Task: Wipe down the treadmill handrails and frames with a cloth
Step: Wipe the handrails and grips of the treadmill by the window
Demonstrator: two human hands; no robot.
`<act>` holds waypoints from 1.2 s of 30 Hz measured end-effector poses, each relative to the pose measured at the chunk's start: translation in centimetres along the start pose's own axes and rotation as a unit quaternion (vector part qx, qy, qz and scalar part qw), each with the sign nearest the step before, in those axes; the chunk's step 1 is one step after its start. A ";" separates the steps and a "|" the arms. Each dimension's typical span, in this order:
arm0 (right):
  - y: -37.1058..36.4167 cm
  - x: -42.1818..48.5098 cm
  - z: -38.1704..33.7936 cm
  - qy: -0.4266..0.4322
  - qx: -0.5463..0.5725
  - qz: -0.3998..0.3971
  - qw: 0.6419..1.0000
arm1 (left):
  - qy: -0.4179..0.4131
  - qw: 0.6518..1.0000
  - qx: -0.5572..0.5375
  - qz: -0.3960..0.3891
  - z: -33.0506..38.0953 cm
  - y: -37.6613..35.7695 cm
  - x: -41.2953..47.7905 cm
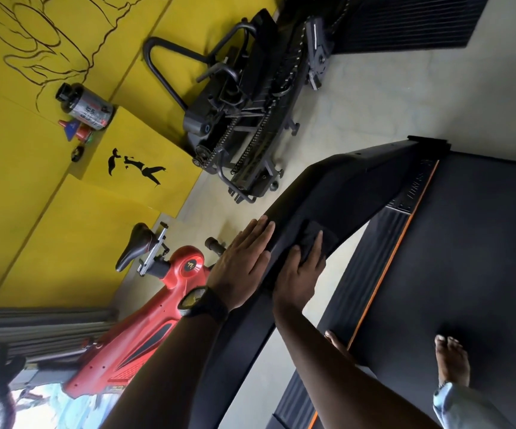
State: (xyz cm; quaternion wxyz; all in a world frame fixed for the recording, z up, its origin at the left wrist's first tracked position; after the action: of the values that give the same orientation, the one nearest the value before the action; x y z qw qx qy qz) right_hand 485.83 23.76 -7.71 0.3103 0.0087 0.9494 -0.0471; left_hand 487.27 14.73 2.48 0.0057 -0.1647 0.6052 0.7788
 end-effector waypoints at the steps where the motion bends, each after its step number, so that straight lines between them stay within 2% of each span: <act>1: 0.1 -0.4 0.2 -0.016 -0.003 0.003 1.000 | 0.003 1.000 -0.007 0.002 -0.1 0.0 -0.2; 4: 0.2 -3.0 -1.0 0.095 0.008 -0.058 0.994 | 0.010 1.000 -0.013 0.001 -0.2 -0.1 -0.7; 6: 0.3 -2.9 -1.5 0.146 0.003 -0.051 0.988 | 0.008 1.000 -0.017 0.003 -0.3 0.0 -0.9; 7: 0.2 -2.2 -1.5 0.138 -0.002 -0.031 0.990 | 0.006 1.000 -0.018 0.004 -0.3 0.0 -1.0; 10: 0.0 -1.3 0.1 0.011 0.008 0.009 1.000 | 0.003 1.000 -0.020 -0.001 -0.4 0.2 -1.1; 11: 0.1 -1.8 0.5 -0.007 0.000 0.010 1.000 | 0.001 1.000 -0.022 -0.001 -0.5 0.2 -1.1; 17: 0.3 -3.7 -1.3 0.150 0.017 -0.016 0.988 | -0.016 0.999 -0.032 -0.003 -0.9 0.2 -1.6; 18: 0.1 -3.0 -1.0 0.130 0.015 -0.004 0.991 | -0.017 0.999 -0.031 0.000 -0.9 0.2 -1.8; 21: -0.2 -3.1 1.6 -0.022 0.010 0.035 0.999 | -0.013 0.999 -0.032 0.001 -1.1 0.1 -2.3; 22: 0.0 -4.1 1.9 -0.026 0.000 0.033 0.999 | -0.010 0.999 -0.030 -0.001 -1.1 0.0 -2.5; 27: 0.1 -5.6 -0.2 0.153 0.000 -0.055 0.987 | -0.007 0.999 -0.038 -0.002 -1.5 -0.2 -2.9; 28: 0.2 -4.8 -0.1 0.146 -0.008 -0.039 0.989 | -0.007 0.999 -0.038 0.001 -1.5 -0.2 -3.0; 31: 0.0 -3.7 2.2 0.010 -0.007 0.000 1.000 | -0.005 0.999 -0.037 0.004 -1.4 -0.1 -3.3; 32: 0.0 -4.4 2.4 -0.005 -0.014 -0.002 1.000 | -0.005 0.999 -0.036 0.003 -1.5 -0.1 -3.4; 36: 0.1 -7.0 0.2 0.144 0.010 -0.020 0.989 | -0.008 1.000 -0.029 0.007 -1.5 -0.1 -3.3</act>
State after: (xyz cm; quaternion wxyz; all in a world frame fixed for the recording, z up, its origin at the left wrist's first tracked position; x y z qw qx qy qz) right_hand 491.63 23.97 -3.78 0.1688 -0.0006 0.9838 -0.0608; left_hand 490.75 13.93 2.97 0.0003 -0.1548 0.5830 0.7976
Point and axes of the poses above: each hand's wrist, its own x-axis towards the middle knuckle, its own y-axis out of the back of the hand, z = x × y, the point moved 6 cm from there along x, towards the middle knuckle, and after that the axes turned 2 degrees about -y, right-handed, at the moved point
